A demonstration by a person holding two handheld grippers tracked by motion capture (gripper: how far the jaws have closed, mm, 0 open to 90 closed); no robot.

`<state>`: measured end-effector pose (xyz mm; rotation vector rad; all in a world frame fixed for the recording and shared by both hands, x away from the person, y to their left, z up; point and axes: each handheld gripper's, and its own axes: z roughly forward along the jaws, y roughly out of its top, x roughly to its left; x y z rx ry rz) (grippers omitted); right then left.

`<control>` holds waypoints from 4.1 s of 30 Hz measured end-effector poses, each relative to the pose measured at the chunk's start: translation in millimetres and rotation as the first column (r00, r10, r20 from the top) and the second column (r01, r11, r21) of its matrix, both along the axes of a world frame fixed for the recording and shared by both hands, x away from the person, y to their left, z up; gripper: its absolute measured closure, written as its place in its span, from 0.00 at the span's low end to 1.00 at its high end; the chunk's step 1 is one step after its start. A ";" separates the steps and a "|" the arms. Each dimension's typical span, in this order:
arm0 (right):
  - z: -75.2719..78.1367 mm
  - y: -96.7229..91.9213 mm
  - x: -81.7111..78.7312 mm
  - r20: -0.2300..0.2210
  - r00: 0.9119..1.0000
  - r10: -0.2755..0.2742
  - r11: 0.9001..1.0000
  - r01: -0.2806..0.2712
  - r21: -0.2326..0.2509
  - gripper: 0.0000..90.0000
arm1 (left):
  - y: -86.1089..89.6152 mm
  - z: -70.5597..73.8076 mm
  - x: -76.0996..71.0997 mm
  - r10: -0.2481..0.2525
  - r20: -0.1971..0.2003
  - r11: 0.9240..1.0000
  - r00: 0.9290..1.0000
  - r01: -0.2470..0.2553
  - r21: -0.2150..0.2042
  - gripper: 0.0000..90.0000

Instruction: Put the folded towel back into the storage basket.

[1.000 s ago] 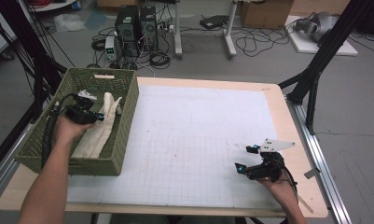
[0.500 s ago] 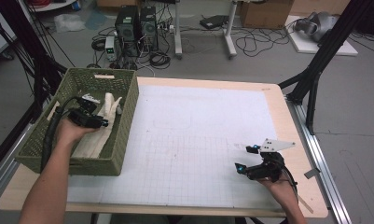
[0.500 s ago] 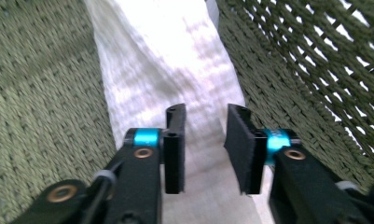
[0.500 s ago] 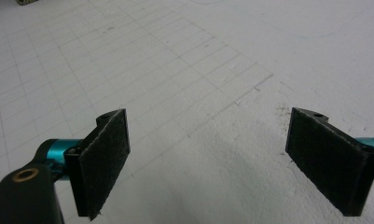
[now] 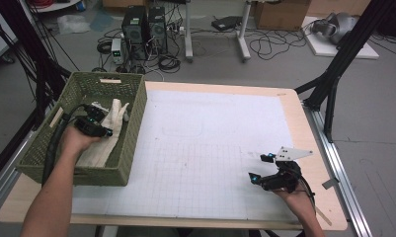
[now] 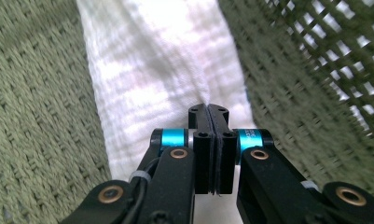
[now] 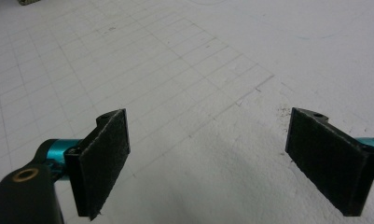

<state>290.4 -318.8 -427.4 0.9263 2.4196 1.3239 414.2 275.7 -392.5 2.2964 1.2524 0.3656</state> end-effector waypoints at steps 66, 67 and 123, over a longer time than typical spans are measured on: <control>7.4 10.2 -1.0 0.034 0.999 0.024 1.000 -0.024 -0.001 0.14 | -9.2 67.9 -73.9 -0.062 0.332 0.942 0.941 0.165 -0.293 0.56; 7.4 10.3 -1.1 0.034 0.999 0.022 1.000 -0.022 -0.001 0.14 | -9.9 67.8 -74.8 -0.062 0.332 0.942 0.941 0.165 -0.292 0.56; 9.6 11.8 -2.0 0.044 0.999 0.032 0.999 -0.032 0.007 0.14 | -99.0 63.7 -124.1 -0.125 0.458 0.900 0.880 0.295 -0.320 0.35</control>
